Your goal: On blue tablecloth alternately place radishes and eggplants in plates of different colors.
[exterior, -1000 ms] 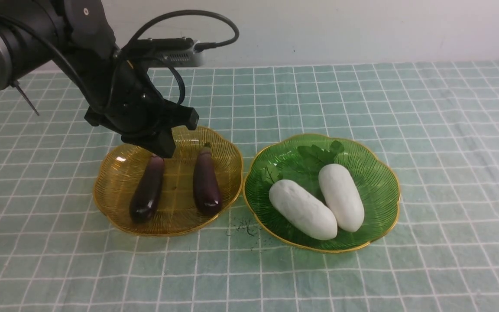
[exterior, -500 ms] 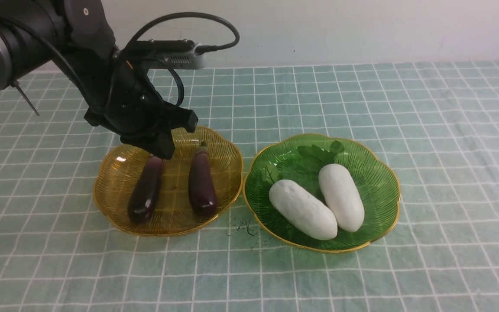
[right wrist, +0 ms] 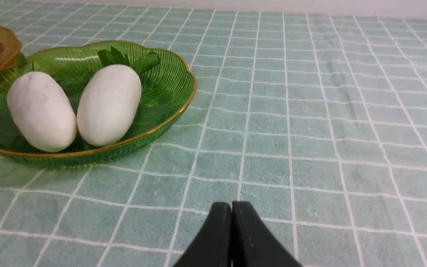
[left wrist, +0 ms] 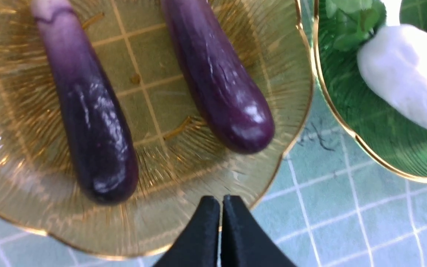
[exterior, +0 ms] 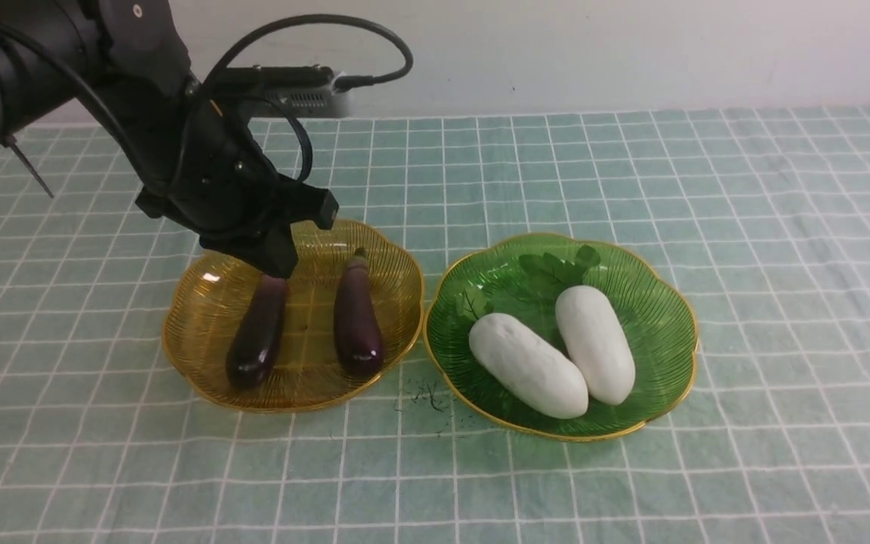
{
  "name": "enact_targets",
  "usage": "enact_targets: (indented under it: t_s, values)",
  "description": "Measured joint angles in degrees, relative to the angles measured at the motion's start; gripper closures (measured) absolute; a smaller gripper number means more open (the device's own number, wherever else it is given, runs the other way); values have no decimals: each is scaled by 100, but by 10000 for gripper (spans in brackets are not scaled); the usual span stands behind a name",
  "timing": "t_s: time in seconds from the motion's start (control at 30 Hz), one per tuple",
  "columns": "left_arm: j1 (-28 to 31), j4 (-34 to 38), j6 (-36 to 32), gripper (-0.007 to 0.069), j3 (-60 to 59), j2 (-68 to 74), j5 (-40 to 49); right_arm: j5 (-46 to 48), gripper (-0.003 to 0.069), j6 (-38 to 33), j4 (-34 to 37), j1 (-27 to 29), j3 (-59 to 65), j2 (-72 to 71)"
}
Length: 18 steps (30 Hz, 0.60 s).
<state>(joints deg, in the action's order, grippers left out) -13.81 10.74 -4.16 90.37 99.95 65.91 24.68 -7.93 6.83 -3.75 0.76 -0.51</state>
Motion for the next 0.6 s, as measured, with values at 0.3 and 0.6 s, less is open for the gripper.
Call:
enact_targets:
  t_s: [0.3,0.6]
  values:
    - [-6,-221,-20,632,0,-1441,493,-111,673,0,0,51,22,-18]
    - [-6,-765,-19,632,-24,-2845,607,-145,673,0,0,51,29,-23]
